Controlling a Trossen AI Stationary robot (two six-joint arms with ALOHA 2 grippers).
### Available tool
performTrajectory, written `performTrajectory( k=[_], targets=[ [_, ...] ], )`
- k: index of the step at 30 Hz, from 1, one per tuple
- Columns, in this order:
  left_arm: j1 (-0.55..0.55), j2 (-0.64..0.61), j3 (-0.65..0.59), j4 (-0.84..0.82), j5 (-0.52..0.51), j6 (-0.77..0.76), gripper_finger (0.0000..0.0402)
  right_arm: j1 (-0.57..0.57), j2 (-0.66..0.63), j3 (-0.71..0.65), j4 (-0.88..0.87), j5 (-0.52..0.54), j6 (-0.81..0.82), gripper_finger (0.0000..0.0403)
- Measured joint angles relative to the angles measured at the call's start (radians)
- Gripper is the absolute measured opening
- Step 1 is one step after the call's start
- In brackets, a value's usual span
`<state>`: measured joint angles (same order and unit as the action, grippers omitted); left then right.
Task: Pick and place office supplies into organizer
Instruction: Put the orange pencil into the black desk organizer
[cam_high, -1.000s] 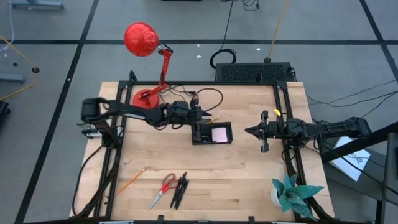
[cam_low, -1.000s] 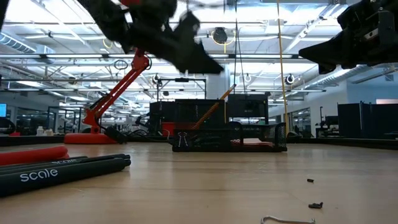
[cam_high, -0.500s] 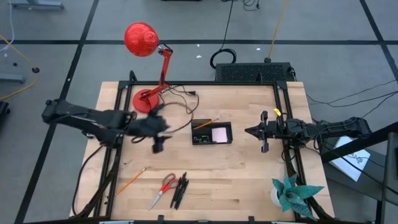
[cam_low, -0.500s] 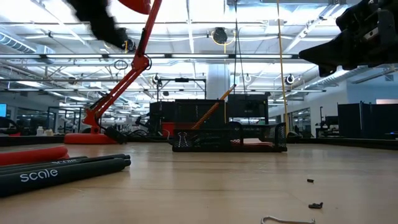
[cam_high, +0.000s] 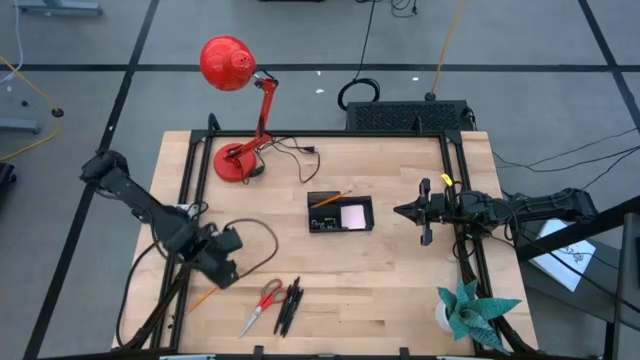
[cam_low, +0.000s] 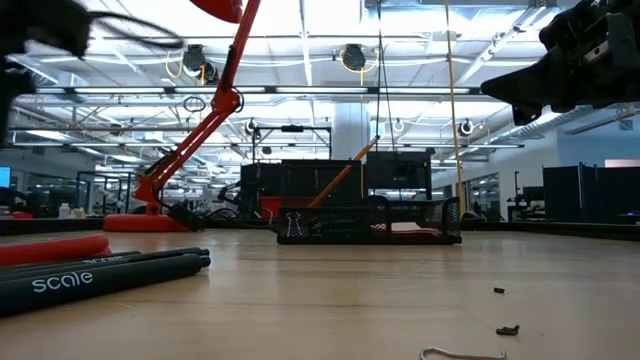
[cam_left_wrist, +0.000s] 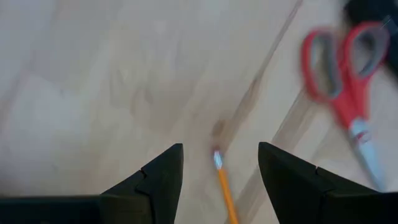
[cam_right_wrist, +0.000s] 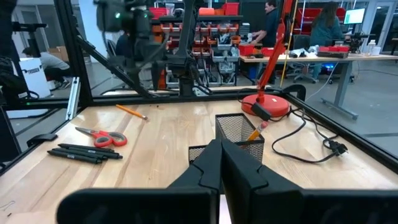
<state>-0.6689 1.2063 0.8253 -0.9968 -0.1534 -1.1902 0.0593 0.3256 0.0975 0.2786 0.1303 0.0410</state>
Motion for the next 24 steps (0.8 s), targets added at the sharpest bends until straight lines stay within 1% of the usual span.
performTrajectory(
  k=[4,7,10,15,20,24],
  targets=[
    [-0.113,0.034,-0.081,0.121,0.005,-0.166,0.0214,0.0,0.0,0.0,0.0,0.0,0.0,0.0004],
    [-0.191,0.043,-0.138,0.248,0.003,-0.25,0.0214,0.0,0.0,0.0,-0.002,0.0,-0.001,0.0004],
    [-0.241,0.042,-0.174,0.312,-0.015,-0.332,0.0214,0.0,0.0,0.0,-0.002,0.0,-0.001,0.0004],
    [-0.285,0.052,-0.211,0.317,-0.038,-0.432,0.0214,0.0,0.0,0.0,-0.002,0.0,-0.001,0.0004],
    [-0.29,0.074,-0.248,0.318,0.03,-0.504,0.0214,0.0,0.0,0.0,-0.001,0.0,0.0,0.0004],
    [-0.29,0.091,-0.254,0.322,0.047,-0.511,0.0214,0.0,0.0,0.0,0.0,0.0,0.0,0.0004]
  ],
)
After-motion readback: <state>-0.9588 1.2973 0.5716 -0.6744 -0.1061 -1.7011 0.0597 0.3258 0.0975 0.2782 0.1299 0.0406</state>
